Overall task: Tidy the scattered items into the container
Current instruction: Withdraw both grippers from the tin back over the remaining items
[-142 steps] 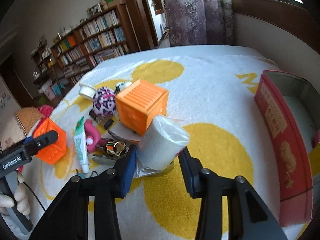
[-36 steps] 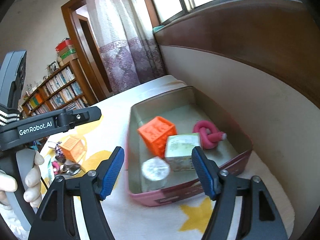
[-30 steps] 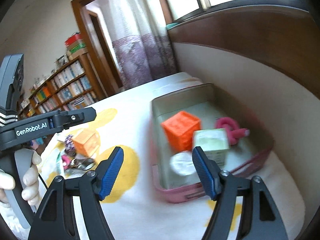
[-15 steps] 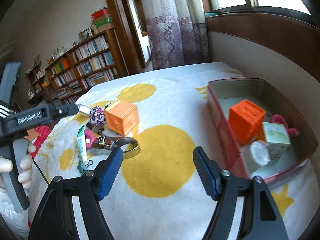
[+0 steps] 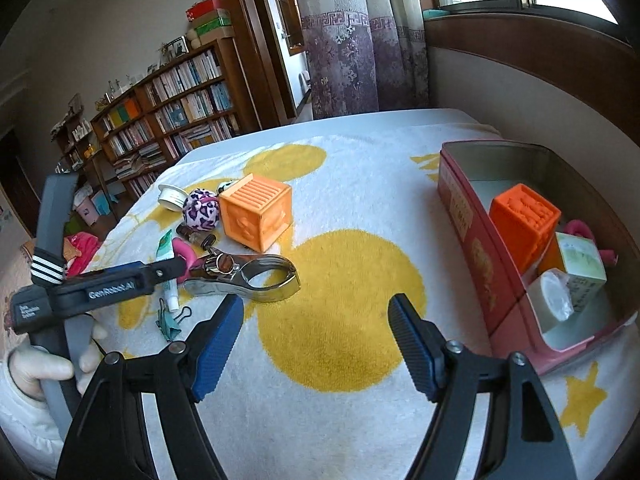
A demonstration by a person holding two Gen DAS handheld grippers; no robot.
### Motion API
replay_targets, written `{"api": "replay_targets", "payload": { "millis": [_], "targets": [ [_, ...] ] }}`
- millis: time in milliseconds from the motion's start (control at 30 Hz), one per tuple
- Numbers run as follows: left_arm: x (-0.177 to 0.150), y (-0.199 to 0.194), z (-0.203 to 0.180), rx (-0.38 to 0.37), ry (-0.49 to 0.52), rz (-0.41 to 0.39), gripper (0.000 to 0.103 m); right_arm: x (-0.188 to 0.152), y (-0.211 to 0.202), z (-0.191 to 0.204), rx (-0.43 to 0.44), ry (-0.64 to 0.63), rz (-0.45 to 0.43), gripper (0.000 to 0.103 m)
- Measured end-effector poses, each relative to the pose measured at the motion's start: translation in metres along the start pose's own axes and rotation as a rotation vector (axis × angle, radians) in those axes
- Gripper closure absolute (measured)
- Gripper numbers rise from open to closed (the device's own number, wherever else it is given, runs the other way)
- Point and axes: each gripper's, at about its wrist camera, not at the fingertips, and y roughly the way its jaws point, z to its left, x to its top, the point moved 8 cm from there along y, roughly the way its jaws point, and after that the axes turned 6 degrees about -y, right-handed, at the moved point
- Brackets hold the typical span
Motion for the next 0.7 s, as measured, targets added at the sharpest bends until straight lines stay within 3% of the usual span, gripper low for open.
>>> {"api": "replay_targets", "payload": {
  "millis": [100,167,233,333,700],
  "targets": [
    [-0.001,0.011,0.003,-0.008,-0.021,0.029,0.049,-0.002,0.002,0.002,-0.001,-0.004,0.009,0.025],
    [-0.001,0.012,0.005,-0.022,-0.032,0.027,0.050,-0.003,0.004,0.003,0.000,-0.010,0.014,0.025],
    [-0.001,0.010,0.006,-0.042,-0.034,0.031,0.066,-0.003,0.005,0.006,0.005,-0.016,0.020,0.025],
    [0.000,0.004,0.007,-0.070,-0.033,0.025,0.074,-0.004,0.009,0.017,0.029,-0.034,0.031,0.025],
    [0.006,-0.026,0.034,-0.086,-0.059,-0.029,0.083,-0.015,0.033,0.086,0.179,-0.178,0.115,0.025]
  ]
}}
